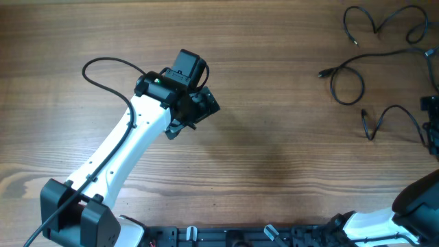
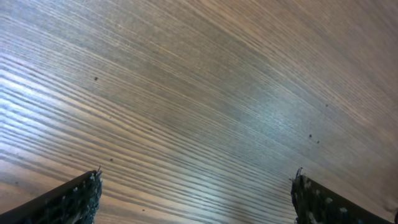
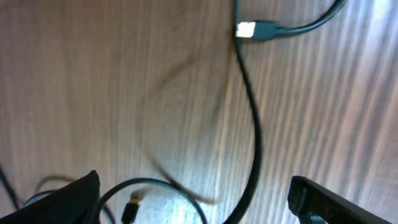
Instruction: Untangle cables
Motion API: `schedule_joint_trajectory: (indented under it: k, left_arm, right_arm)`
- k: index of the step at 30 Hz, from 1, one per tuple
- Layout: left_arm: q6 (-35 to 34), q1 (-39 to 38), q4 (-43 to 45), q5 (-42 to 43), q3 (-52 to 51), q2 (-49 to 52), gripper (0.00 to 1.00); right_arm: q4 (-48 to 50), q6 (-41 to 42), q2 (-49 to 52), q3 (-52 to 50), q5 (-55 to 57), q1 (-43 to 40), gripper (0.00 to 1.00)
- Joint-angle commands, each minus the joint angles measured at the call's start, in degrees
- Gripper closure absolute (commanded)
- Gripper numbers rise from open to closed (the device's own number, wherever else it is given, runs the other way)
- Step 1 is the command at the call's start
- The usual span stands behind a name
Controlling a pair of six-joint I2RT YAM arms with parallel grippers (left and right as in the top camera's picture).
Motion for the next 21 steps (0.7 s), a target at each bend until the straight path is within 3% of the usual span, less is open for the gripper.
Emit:
schedule_joint_trajectory:
  k: [1, 4, 8, 10, 11, 14, 15, 16, 17, 21]
  left_arm:
    - [0.3, -0.3, -0.5, -1.0, 0.0, 0.3, 0.0]
    - [0.3, -0.3, 0.1, -1.0, 0.0, 0.3, 0.0]
    - [0.3, -0.3, 0.3, -1.0, 0.0, 0.3, 0.0]
    - [0.3, -0.3, 0.0, -1.0, 0.0, 0.3, 0.0]
    - [0.3, -0.3, 0.0, -1.0, 0.0, 0.3, 0.0]
    - [0.3, -0.3, 0.1, -1.0, 0.0, 0.3, 0.0]
    - [0.3, -0.3, 0.1, -1.0, 0.0, 0.3, 0.0]
    - [0.3, -0.3, 0.1, -1.0, 0.0, 0.3, 0.0]
    - [0.3, -0.3, 0.2, -1.0, 0.0, 0.3, 0.0]
    - [0.3, -0.3, 0.2, -1.0, 0.0, 0.3, 0.0]
  right_arm:
    - [-4.1, 2.1, 0.2, 5.2, 4.2, -0.3, 0.0]
    - [-6.6, 5.1, 0.2, 1.6, 2.3, -0.2, 0.0]
    - [5.8, 4.6, 0.3, -8.8, -0.5, -0.3, 0.0]
    - [7.6, 4.3, 0.3, -9.3, -0.4, -0.3, 0.0]
    - [8.4, 4.4, 0.3, -9.3, -0.4, -0.3, 0.07]
    - [11.8, 2.1, 0.3, -9.3, 1.0, -0.3, 0.56]
    - [13.4, -0.4, 0.3, -9.3, 2.5, -0.3, 0.79]
    - [14.7, -3.3, 0.3, -9.3, 3.8, -0.3, 0.89]
    - [15.6, -5.9, 0.3, -9.3, 5.8, -0.3, 0.96]
    - [19.4, -8.9, 0.3, -9.3, 7.2, -0.3, 0.96]
